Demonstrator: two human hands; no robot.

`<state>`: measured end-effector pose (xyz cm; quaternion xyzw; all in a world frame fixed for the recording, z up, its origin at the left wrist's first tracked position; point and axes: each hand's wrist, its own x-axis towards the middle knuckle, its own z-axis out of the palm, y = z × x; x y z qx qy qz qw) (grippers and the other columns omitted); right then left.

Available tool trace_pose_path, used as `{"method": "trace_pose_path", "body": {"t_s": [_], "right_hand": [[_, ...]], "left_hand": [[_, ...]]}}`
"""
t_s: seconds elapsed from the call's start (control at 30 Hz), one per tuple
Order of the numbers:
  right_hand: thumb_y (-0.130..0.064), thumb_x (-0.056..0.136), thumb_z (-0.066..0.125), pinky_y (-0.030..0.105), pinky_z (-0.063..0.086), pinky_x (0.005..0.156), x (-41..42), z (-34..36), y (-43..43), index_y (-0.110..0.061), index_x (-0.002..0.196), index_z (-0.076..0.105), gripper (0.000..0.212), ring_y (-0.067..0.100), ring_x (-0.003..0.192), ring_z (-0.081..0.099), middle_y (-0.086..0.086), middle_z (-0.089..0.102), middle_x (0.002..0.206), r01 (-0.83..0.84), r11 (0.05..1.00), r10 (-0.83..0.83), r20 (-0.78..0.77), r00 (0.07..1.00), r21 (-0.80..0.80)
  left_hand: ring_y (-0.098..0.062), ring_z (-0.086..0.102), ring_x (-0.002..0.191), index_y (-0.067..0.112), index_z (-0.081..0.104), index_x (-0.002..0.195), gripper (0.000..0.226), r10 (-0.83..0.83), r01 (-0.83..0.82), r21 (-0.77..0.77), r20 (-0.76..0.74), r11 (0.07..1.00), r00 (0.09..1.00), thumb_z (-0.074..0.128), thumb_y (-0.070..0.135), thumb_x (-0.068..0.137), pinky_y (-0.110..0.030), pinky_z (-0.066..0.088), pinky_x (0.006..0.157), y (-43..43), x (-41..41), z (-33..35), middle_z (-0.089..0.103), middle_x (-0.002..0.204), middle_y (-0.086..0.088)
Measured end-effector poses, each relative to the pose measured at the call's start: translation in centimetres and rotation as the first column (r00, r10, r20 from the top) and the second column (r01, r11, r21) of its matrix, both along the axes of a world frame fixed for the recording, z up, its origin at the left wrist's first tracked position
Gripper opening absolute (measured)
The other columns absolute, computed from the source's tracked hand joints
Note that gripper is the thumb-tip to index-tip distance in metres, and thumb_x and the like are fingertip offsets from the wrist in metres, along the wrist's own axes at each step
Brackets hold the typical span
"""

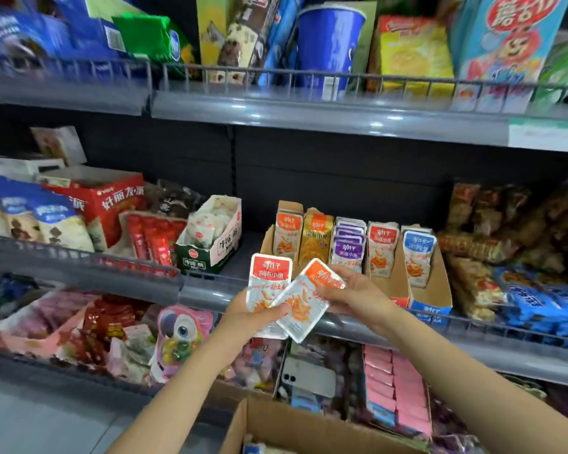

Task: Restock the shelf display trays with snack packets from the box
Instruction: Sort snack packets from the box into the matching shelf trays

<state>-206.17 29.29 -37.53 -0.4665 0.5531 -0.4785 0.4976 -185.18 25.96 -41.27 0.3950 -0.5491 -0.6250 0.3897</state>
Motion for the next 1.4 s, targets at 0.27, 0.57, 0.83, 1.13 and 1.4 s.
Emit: {"method": "trace_pose_path", "body": {"t_s": [0.27, 0.57, 0.83, 1.13, 1.4], "right_hand": [[-0.010, 0.089, 0.061, 0.012, 0.051, 0.051, -0.3, 6.4, -5.7, -0.019, 0.114, 0.051, 0.028, 0.010, 0.087, 0.062, -0.001, 0.062, 0.100, 0.162, 0.959, -0.214, -0.217, 0.953, -0.232], [-0.014, 0.091, 0.060, 0.027, 0.052, 0.083, -0.3, 6.2, -16.4, -0.010, 0.117, 0.058, 0.027, 0.019, 0.104, 0.061, 0.008, 0.063, 0.115, 0.105, 0.912, -0.326, -0.547, 0.771, -0.396], [-0.015, 0.090, 0.060, 0.022, 0.047, 0.073, 0.4, 3.7, -21.3, -0.018, 0.112, 0.062, 0.022, 0.013, 0.095, 0.061, 0.003, 0.065, 0.112, 0.050, 0.947, -0.277, -0.729, 0.626, -0.318], [-0.023, 0.092, 0.058, 0.027, 0.049, 0.083, -0.5, 2.2, -22.3, -0.024, 0.112, 0.061, 0.020, 0.018, 0.101, 0.060, 0.002, 0.063, 0.113, 0.034, 0.911, -0.398, -0.854, 0.335, -0.411], [-0.027, 0.093, 0.056, 0.020, 0.051, 0.081, 0.0, 1.6, -19.8, -0.020, 0.111, 0.062, 0.020, 0.014, 0.102, 0.060, -0.002, 0.061, 0.114, 0.053, 0.862, -0.430, -0.674, 0.601, -0.504]], "left_hand": [[-0.008, 0.065, 0.073, 0.009, 0.062, 0.104, 0.020, 0.116, -0.109, -0.075, 0.099, 0.991, 0.988, 0.064, 0.000, 0.085, -0.019, 0.053, 0.066, -6.5, 1.8, 3.8, 0.069, 0.103, -0.010], [-0.016, 0.066, 0.095, 0.021, 0.060, 0.111, 0.028, 0.108, -0.103, -0.106, 0.041, 0.989, 0.993, 0.065, 0.008, 0.087, -0.032, 0.054, 0.082, -10.8, 2.7, 4.3, 0.069, 0.103, 0.000], [-0.012, 0.065, 0.088, 0.019, 0.058, 0.110, 0.025, 0.144, -0.142, -0.059, 0.033, 0.988, 0.989, 0.064, 0.010, 0.087, -0.026, 0.057, 0.065, -13.5, 2.2, 2.3, 0.067, 0.103, -0.001], [-0.009, 0.066, 0.087, 0.029, 0.060, 0.102, 0.017, 0.125, -0.115, -0.107, 0.097, 0.988, 0.987, 0.065, 0.022, 0.088, -0.017, 0.051, 0.051, -13.9, 1.9, 0.9, 0.067, 0.104, 0.002], [-0.008, 0.070, 0.083, 0.024, 0.063, 0.105, 0.019, 0.054, -0.048, -0.118, 0.052, 0.992, 0.997, 0.065, 0.019, 0.087, -0.025, 0.056, 0.057, -12.3, 0.8, 1.6, 0.072, 0.096, 0.004]]}}
